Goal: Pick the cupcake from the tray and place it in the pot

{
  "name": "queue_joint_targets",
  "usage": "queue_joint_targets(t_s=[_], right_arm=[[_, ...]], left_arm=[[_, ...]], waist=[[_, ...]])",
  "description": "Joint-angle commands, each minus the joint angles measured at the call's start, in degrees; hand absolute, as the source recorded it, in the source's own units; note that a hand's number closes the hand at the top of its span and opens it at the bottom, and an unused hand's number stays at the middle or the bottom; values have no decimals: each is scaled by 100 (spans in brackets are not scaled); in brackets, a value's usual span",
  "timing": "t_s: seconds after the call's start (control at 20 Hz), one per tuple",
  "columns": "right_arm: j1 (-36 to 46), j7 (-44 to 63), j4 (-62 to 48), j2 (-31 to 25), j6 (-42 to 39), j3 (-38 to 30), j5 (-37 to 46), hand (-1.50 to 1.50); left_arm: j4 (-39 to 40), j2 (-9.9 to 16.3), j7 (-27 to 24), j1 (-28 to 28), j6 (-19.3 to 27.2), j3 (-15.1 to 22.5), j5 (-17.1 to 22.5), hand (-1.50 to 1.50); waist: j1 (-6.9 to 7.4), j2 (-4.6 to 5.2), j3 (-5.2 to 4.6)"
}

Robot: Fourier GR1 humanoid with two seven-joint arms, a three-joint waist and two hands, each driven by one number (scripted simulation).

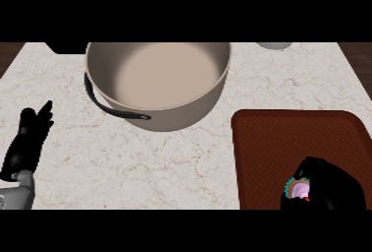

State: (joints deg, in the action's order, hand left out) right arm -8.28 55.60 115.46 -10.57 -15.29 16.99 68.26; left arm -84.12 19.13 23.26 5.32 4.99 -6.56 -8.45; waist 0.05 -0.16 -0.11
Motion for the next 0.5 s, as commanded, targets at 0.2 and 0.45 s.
queue_joint_targets(t_s=[0.2, 0.45], right_arm=[[622, 1467, 1010, 1028, -56, 1708, 2179, 150], [2173, 1280, 1282, 1047, -170, 2005, 2783, 150]], left_arm=[[-200, -42, 103, -140, -43, -1, 18, 0], [-83, -114, -25, -118, -16, 61, -61, 0]], waist=[[26, -30, -1], [90, -14, -2]])
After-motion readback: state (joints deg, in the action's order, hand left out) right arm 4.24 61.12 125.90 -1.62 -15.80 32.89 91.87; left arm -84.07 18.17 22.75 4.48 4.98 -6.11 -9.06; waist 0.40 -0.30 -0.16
